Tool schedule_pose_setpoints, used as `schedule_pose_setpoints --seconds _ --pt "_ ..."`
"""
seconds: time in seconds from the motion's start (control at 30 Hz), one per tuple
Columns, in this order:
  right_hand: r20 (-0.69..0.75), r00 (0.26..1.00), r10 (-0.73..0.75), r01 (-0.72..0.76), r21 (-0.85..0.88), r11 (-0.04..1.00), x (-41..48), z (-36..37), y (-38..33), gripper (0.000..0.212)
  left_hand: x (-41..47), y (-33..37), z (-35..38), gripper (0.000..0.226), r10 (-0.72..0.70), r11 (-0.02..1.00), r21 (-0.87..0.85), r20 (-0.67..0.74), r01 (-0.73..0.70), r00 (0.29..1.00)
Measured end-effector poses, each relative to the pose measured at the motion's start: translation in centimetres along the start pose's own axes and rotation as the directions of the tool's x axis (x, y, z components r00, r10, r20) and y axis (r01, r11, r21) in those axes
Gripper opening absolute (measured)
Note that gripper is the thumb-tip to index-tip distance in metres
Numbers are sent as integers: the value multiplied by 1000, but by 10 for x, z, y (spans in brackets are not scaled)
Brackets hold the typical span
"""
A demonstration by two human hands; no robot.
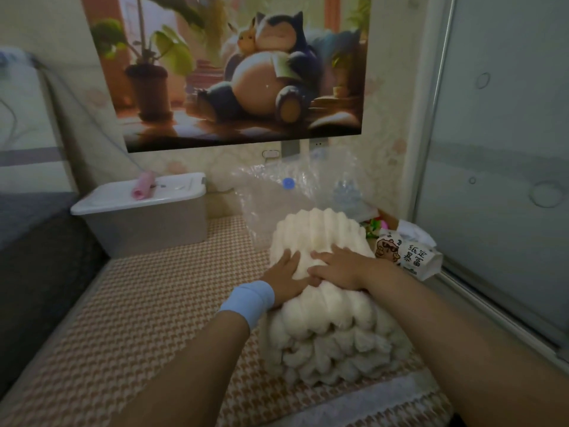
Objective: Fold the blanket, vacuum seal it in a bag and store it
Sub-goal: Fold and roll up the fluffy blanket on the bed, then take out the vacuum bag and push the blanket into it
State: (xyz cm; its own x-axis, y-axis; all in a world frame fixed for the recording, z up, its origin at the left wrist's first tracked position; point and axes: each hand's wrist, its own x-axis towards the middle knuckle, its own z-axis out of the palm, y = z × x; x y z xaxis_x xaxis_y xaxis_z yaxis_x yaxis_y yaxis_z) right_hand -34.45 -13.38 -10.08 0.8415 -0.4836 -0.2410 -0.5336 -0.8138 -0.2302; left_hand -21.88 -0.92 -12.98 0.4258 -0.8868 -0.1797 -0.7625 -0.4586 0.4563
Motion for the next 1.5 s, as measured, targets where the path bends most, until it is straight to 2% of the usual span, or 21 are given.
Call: schedule_pose_setpoints --seconds 0.07,0.13,0.23,0.33,0.47,0.67,0.8,0.93,1.03,1.1,1.17,1.23,1.33,1.4,1.5 --pt "29 999 43 -43 -30 999 -3 -15 -6 61 1 -1 -15 93 5 999 35 51 -7 999" --pt "-25 993 117 -118 -81 990 2 -37 -15 73 3 0 -39 91 32 997 72 70 -37 997" --pt "-219 974 60 -117 -254 960 22 -69 -31 61 13 0 -77 74 44 999 -7 -78 -45 996" --pt "-349 937 -10 -87 -262 961 52 -96 -43 59 37 -10 -109 59 -5 998 -59 -204 -7 979" --pt "-296 953 -61 10 -171 985 115 -115 -52 59 83 -42 -138 56 -98 991 66 -211 114 973" --pt "-264 957 -117 87 -124 988 227 -111 -61 54 157 -100 -142 53 -197 971 100 -192 219 961" --pt "-215 969 -119 110 -52 993 303 -83 -62 53 205 -132 -128 60 -260 955 107 -138 276 956" --pt "-224 961 -163 147 -86 985 343 -38 -50 50 242 -154 -101 66 -270 955 112 -71 276 960" --pt "-101 988 -119 109 -103 989 358 8 -23 54 264 -166 -82 64 -256 959 116 -40 259 966" --pt "-85 994 -75 69 -75 995 363 14 -10 60 272 -170 -75 61 -264 964 26 -60 265 963" --pt "-136 988 -67 64 -31 997 366 8 -7 68 276 -171 -74 56 -288 949 -166 -107 269 952" --pt "-125 988 -85 79 -56 995 362 4 -10 78 276 -168 -78 49 -336 893 -369 -164 258 927" --pt "-27 999 -38 33 -158 987 352 2 -14 99 269 -157 -95 46 -396 777 -605 -257 173 881" --pt "-118 993 6 -29 -192 981 342 -9 -18 103 262 -144 -113 47 -396 723 -685 -303 91 867" --pt "-353 936 -14 -91 -279 956 324 -38 -25 81 251 -123 -145 48 -364 669 -743 -348 -18 864"
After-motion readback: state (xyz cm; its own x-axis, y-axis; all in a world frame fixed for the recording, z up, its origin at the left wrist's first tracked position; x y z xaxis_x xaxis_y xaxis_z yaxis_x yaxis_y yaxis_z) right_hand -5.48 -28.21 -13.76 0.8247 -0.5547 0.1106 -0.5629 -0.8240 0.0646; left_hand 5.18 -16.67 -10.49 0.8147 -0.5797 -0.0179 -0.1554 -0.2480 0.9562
